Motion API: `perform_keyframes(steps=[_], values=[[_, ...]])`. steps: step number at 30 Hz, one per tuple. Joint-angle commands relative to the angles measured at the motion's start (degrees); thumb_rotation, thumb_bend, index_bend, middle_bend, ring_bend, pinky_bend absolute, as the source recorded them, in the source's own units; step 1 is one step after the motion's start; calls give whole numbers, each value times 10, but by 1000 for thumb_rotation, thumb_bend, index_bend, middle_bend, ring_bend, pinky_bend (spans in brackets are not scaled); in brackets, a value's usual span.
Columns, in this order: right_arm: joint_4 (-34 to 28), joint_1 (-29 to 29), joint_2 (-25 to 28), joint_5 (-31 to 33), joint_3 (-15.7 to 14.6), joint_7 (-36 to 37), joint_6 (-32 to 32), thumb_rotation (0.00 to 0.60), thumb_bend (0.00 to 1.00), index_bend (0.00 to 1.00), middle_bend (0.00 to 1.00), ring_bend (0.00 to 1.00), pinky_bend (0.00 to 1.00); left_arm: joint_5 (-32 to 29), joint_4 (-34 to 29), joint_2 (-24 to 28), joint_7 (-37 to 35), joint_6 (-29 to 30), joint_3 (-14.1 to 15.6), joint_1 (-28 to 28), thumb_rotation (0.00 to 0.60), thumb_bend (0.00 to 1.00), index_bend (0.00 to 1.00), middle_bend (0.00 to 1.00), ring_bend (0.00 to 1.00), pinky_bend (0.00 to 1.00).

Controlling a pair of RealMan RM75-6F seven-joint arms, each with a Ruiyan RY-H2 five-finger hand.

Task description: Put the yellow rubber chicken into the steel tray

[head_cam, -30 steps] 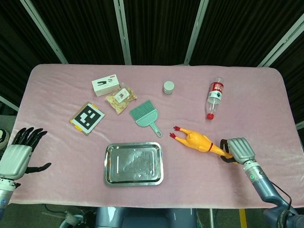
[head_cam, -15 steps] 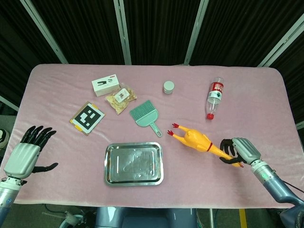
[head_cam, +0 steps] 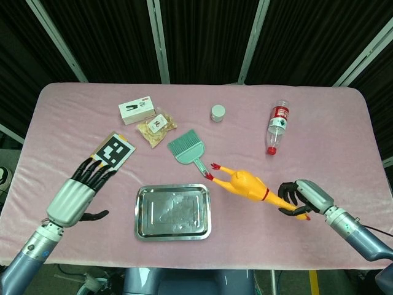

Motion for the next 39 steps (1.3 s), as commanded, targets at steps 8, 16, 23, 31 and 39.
perform_keyframes(steps=[8,16,23,31,39], values=[[-56,53,9,-22,-17,27,-41,600,1000,915,720,721,884,18,-10,-143,112,-82,-41,-90,600,22,121,99,43,42],[-90,95,12,-7,-19,73,-86,600,1000,922,724,726,888,1,27,-241,184,-106,-56,-125,600,22,113,92,42,42],[-99,122,13,3,-20,111,-108,600,1000,927,726,728,893,-10,69,-297,220,-105,-60,-139,600,22,111,88,43,42],[-98,135,13,-2,-32,143,-104,600,1000,932,730,733,897,-30,110,-348,221,-99,-75,-156,600,27,111,95,43,42],[-98,141,14,-6,-47,143,-92,600,1000,934,731,734,897,-59,150,-400,221,-96,-97,-181,600,67,121,119,77,61]])
